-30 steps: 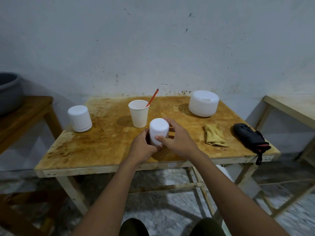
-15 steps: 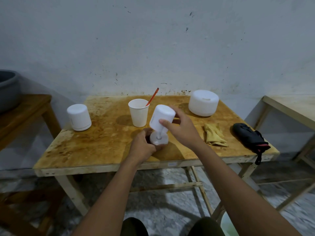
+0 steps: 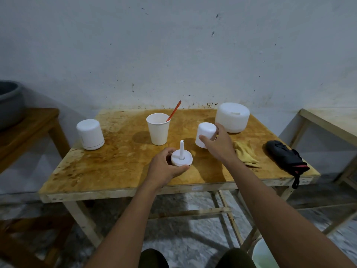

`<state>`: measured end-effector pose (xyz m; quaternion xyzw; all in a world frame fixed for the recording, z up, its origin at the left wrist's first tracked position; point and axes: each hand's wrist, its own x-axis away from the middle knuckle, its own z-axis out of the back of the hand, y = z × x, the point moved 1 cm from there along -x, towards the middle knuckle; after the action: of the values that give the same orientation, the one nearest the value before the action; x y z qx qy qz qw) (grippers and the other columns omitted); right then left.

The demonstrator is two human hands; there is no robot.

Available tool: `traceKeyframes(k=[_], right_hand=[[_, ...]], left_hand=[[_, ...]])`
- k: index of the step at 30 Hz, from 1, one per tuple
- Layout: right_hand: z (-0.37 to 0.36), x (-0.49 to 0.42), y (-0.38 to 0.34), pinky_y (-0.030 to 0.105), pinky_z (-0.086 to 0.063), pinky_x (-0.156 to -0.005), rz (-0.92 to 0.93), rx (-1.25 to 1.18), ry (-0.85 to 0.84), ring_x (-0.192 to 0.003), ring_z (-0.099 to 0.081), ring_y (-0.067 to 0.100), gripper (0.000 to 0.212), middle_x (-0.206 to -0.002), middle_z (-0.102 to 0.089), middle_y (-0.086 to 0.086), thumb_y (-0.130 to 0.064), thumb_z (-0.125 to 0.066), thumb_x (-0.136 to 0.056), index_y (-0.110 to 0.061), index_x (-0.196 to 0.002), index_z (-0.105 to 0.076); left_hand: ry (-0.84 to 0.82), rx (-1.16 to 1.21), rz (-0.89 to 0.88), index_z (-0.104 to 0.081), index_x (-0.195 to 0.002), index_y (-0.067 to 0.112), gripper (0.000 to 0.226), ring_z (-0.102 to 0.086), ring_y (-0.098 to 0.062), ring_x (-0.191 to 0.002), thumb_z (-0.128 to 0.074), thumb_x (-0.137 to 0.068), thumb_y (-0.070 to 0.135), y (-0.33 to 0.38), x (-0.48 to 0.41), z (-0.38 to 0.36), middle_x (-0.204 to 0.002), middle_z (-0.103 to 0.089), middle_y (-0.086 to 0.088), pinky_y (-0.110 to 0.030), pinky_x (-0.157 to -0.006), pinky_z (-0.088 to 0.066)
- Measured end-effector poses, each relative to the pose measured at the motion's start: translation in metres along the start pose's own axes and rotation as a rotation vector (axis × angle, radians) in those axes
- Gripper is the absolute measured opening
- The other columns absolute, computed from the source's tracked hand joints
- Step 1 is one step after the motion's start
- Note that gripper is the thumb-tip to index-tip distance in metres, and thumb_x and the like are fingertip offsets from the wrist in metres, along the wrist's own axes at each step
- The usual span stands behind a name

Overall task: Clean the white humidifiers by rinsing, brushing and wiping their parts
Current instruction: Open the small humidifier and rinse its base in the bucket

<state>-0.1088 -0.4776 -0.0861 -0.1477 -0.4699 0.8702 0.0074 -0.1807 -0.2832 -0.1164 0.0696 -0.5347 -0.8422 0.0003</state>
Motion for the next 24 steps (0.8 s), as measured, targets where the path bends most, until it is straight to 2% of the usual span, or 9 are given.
traceKeyframes(k=[7,14,19,21,23,24], right_hand=[[-0.007,0.004,0.009,0.036,-0.039,-0.104,0.019,0.024,-0.001,-0.131,-0.043,0.022,0.075,-0.143,-0.044,0.005,-0.034,-0.073,-0.086,-0.018,-0.147,-0.033],[-0.011,0.005,0.015,0.035,-0.042,-0.101,0.039,0.027,-0.006,-0.129,-0.045,0.022,0.074,-0.143,-0.043,0.005,-0.035,-0.073,-0.085,-0.021,-0.146,-0.033],[-0.010,0.008,0.017,0.043,-0.039,-0.108,-0.006,0.056,-0.042,-0.138,-0.036,0.024,0.086,-0.152,-0.035,0.005,-0.044,-0.069,-0.086,-0.022,-0.154,-0.021],[-0.008,0.018,0.011,0.044,-0.040,-0.104,0.008,0.130,0.089,-0.136,-0.037,0.026,0.078,-0.150,-0.035,0.009,-0.044,-0.063,-0.090,-0.019,-0.152,-0.025],[-0.006,0.035,0.001,0.041,-0.047,-0.093,0.111,0.233,0.249,-0.122,-0.049,0.025,0.056,-0.134,-0.048,0.008,-0.042,-0.058,-0.092,-0.018,-0.141,-0.043],[-0.006,0.043,-0.003,0.038,-0.049,-0.087,0.147,0.243,0.247,-0.112,-0.053,0.022,0.045,-0.125,-0.054,0.004,-0.041,-0.056,-0.093,-0.020,-0.132,-0.050]], left_hand=[[0.003,-0.019,0.000,-0.056,-0.131,0.025,0.074,-0.057,-0.013,-0.110,-0.089,-0.066,0.034,-0.002,-0.002,-0.001,-0.126,-0.061,0.006,-0.025,-0.085,-0.053],[0.004,-0.034,-0.002,-0.055,-0.133,0.026,0.078,-0.057,-0.012,-0.110,-0.089,-0.065,0.039,-0.004,-0.003,-0.002,-0.127,-0.061,0.007,-0.028,-0.089,-0.053],[0.000,-0.034,0.008,-0.053,-0.135,0.025,0.082,-0.056,-0.013,-0.113,-0.090,-0.063,0.039,-0.003,-0.002,-0.001,-0.130,-0.060,0.006,-0.034,-0.093,-0.054],[0.004,-0.029,0.005,-0.054,-0.135,0.024,0.080,-0.056,-0.013,-0.112,-0.090,-0.064,0.038,-0.003,-0.002,-0.001,-0.128,-0.060,0.007,-0.031,-0.091,-0.053],[0.004,-0.030,-0.007,-0.055,-0.134,0.024,0.078,-0.056,-0.011,-0.109,-0.089,-0.065,0.037,-0.001,-0.001,0.000,-0.125,-0.060,0.008,-0.027,-0.087,-0.052],[0.001,-0.028,-0.014,-0.056,-0.133,0.024,0.076,-0.057,-0.010,-0.107,-0.089,-0.066,0.036,-0.001,-0.001,0.000,-0.124,-0.061,0.008,-0.026,-0.085,-0.053]])
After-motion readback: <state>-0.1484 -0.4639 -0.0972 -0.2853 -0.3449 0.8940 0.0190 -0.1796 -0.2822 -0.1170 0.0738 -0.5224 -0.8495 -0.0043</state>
